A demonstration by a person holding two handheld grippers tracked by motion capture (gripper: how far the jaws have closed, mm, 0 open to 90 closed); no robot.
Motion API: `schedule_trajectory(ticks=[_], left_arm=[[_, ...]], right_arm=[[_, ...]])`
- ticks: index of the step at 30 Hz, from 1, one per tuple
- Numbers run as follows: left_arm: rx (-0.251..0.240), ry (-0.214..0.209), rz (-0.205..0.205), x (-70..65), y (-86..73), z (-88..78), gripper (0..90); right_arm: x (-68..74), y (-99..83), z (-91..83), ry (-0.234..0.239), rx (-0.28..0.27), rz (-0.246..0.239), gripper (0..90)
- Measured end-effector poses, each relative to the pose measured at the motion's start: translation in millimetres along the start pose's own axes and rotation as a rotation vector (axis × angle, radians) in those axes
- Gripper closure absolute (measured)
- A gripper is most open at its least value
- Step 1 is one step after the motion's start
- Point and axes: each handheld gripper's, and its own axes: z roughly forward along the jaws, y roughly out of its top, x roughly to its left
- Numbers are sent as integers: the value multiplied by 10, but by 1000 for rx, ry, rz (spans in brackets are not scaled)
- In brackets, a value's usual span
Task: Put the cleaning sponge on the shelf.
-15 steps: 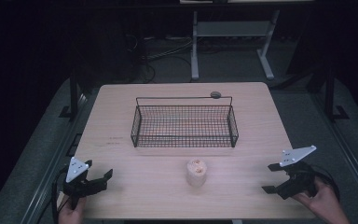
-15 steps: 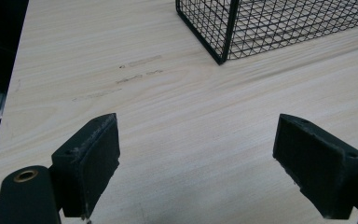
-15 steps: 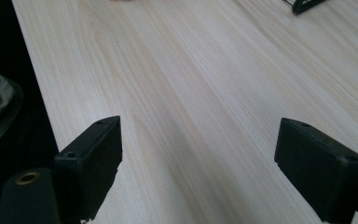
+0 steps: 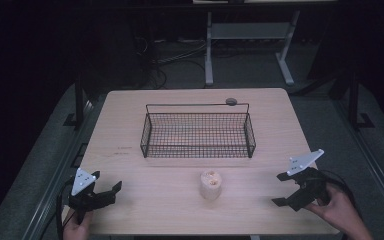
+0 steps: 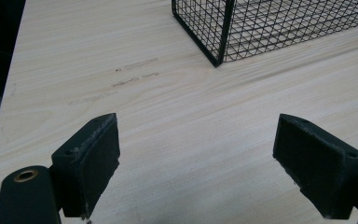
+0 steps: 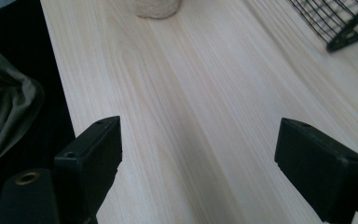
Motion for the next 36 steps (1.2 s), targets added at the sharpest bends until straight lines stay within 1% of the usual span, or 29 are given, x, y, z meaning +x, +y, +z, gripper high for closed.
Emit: schedule_trajectory(ticks=[1,2,3,4,11,14,17,18,19,20,22,23,24,27,28,31,32,33,34,36], left_arm=[[-2,1,-1,1,0,-1,138],[-7,0,-1,2,1,-1,138],[-8,4,-1,0,5,-5,138],[-9,3,-1,0,5,-5,138],[-1,-2,-1,-6,1,9,138],[-4,-6,-1,-15,1,11,138],[-9,3,3,-15,7,-3,138],[-9,3,3,-15,7,-3,138],[-10,1,-1,-12,6,-7,138],[-10,1,-1,-12,6,-7,138],[-8,3,0,-4,3,-9,138],[-10,4,-2,2,2,-11,138],[-14,3,-10,6,0,-13,138],[-13,3,-11,10,-1,-15,138],[-12,3,-9,11,-3,-15,138],[-11,4,-8,11,-3,-18,138],[-11,4,-8,11,-3,-18,138],[-12,4,-9,11,-3,-19,138],[-12,5,-9,12,-2,-21,138],[-14,6,-11,19,-5,-28,138]], right_arm=[[-2,32,10,0,5,-14,144],[0,56,19,2,8,-17,144],[5,129,41,6,17,-31,144],[10,153,47,10,19,-32,144],[45,366,111,17,51,-94,144],[66,452,138,19,58,-113,144],[90,542,169,25,69,-126,144],[90,542,169,25,69,-126,144],[97,589,186,31,72,-136,144],[97,589,186,31,72,-136,144],[111,643,205,34,79,-145,144],[120,704,228,37,85,-163,144],[125,724,236,39,88,-166,144],[132,775,256,44,95,-183,144],[144,830,276,47,102,-189,144],[159,915,309,59,109,-209,144],[159,915,309,59,109,-209,144],[176,973,332,61,114,-218,144],[176,973,332,61,114,-218,144],[194,1062,380,73,123,-235,144]])
